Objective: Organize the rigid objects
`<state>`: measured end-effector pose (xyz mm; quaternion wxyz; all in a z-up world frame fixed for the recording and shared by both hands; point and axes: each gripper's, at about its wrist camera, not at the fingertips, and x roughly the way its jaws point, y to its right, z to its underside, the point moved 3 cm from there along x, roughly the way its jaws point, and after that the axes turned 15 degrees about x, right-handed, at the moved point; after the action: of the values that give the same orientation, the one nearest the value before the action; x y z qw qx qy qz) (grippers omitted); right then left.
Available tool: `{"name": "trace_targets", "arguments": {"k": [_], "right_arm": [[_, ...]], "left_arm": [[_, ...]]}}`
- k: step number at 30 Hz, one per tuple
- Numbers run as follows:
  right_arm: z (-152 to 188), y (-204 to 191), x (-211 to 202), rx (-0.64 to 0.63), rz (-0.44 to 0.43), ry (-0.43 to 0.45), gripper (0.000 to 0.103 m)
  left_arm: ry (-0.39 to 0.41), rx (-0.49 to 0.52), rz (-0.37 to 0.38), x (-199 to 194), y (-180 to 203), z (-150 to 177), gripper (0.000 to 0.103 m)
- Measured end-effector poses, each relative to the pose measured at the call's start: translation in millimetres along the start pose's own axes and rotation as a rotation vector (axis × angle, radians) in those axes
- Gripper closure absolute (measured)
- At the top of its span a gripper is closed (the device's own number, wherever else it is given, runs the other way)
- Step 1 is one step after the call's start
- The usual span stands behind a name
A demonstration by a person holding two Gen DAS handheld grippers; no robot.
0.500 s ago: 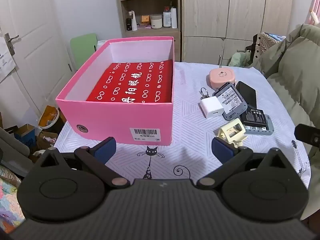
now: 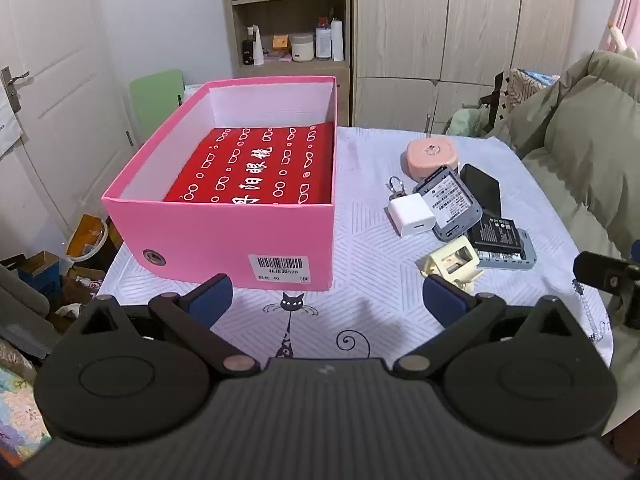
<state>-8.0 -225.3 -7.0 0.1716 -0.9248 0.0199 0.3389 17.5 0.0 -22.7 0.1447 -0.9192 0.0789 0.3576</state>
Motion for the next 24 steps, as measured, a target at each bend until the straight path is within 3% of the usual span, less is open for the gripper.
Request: {"name": "trace_targets", "arguments": {"k": [9,12,24], "right_arm": [[10.0,8.0,-1.9,-0.014,0.02,0.038,0.006],[16.5,8.3,-2.4,-0.042,0.039,0.072,0.006],[40.0,0.6,1.8,-0.101,-0.015,0.151,0.005]], "left_arm": [[0.06,-0.049,0.031,3.2,2.7,10.4,0.002],[0.055,-0.024,0.031,8.0,6.7,14.3,0.002],[0.13,0.071,-0.088,6.2,11.4,27.8,0.0]]}}
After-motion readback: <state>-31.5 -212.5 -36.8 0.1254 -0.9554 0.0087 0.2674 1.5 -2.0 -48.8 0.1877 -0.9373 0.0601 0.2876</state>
